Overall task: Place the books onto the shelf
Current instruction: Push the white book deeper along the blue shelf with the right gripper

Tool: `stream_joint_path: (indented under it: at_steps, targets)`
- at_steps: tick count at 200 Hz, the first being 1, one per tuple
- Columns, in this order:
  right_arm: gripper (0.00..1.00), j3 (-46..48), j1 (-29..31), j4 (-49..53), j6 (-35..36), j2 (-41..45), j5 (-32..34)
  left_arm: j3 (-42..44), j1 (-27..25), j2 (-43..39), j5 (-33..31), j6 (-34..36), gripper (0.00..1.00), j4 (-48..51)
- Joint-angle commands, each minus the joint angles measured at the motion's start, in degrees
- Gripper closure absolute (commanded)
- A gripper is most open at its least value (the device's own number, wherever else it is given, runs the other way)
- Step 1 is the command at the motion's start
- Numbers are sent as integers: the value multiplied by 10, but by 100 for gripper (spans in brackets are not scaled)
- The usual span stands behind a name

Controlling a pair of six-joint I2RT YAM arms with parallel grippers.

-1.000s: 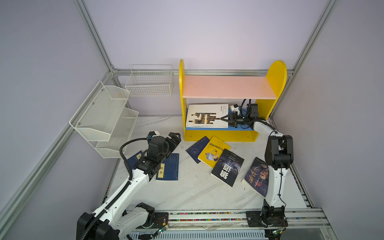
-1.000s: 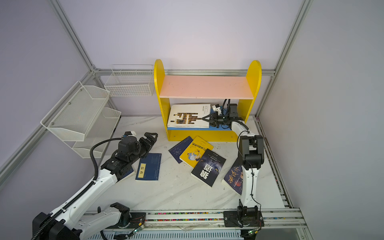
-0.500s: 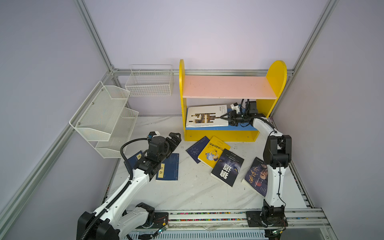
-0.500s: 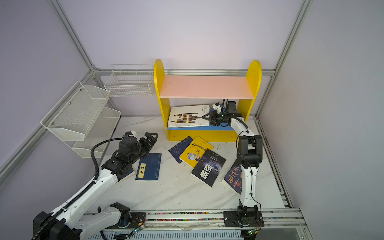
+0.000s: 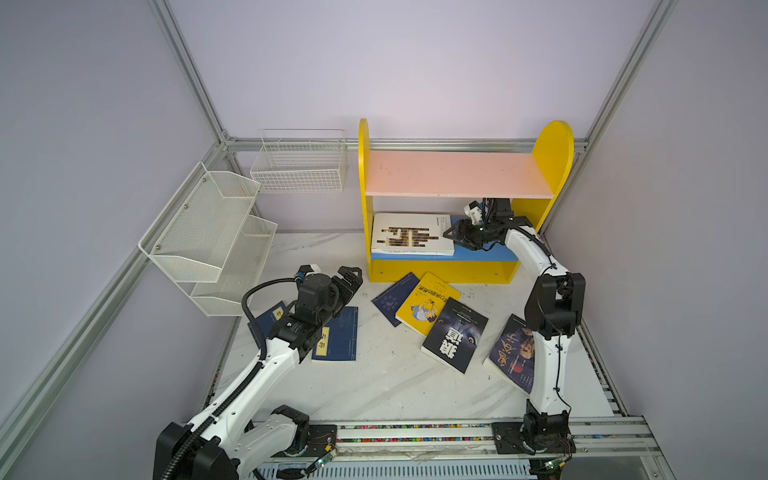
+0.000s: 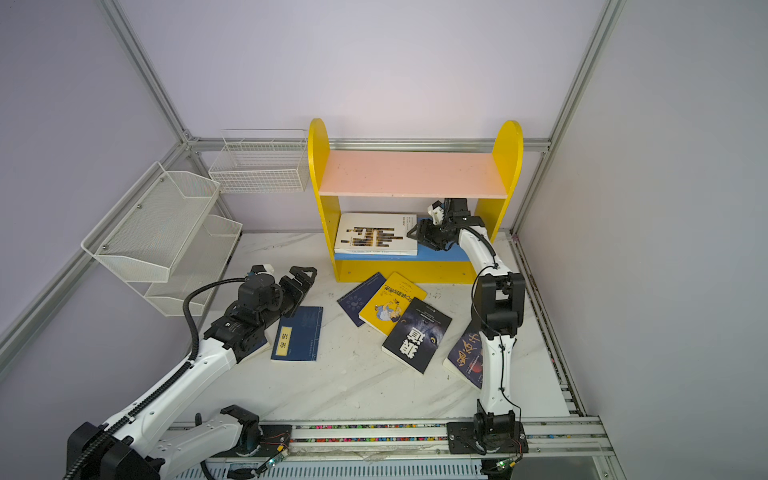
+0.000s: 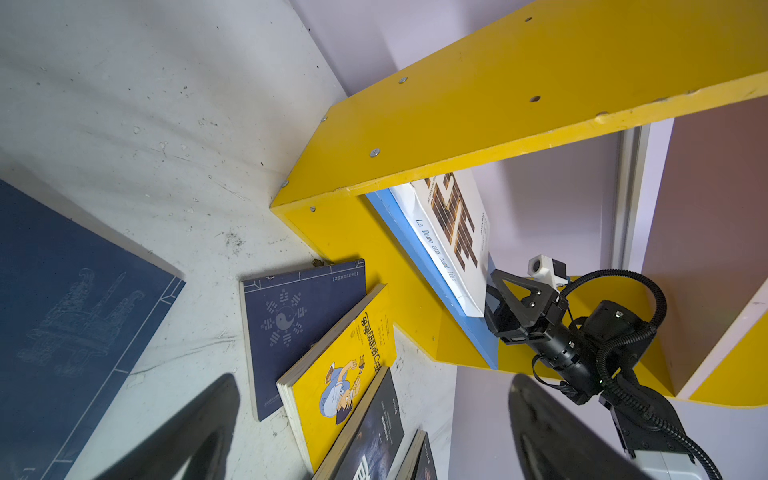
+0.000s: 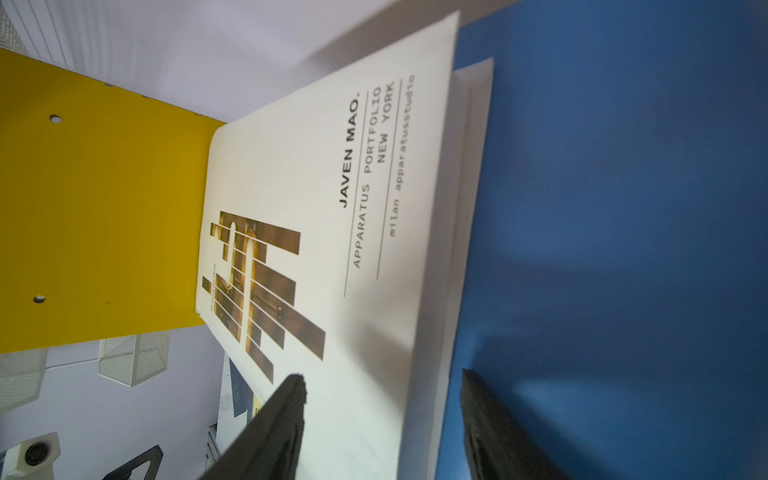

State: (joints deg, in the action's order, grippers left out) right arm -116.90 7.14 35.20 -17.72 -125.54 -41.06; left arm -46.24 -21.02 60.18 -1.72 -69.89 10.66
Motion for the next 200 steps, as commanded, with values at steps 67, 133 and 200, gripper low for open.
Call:
stream_joint_path:
  at_steps: [67, 133, 200]
  targets:
    - [57, 48, 16, -43, -18, 41, -17, 27, 4, 0, 7, -4, 0, -22]
    - [79, 81, 22, -80, -26, 78, -15, 30, 4, 2, 13, -7, 0, -21]
    - [89, 100, 17, -116, -40, 90, -59, 40, 5, -15, 15, -13, 0, -13]
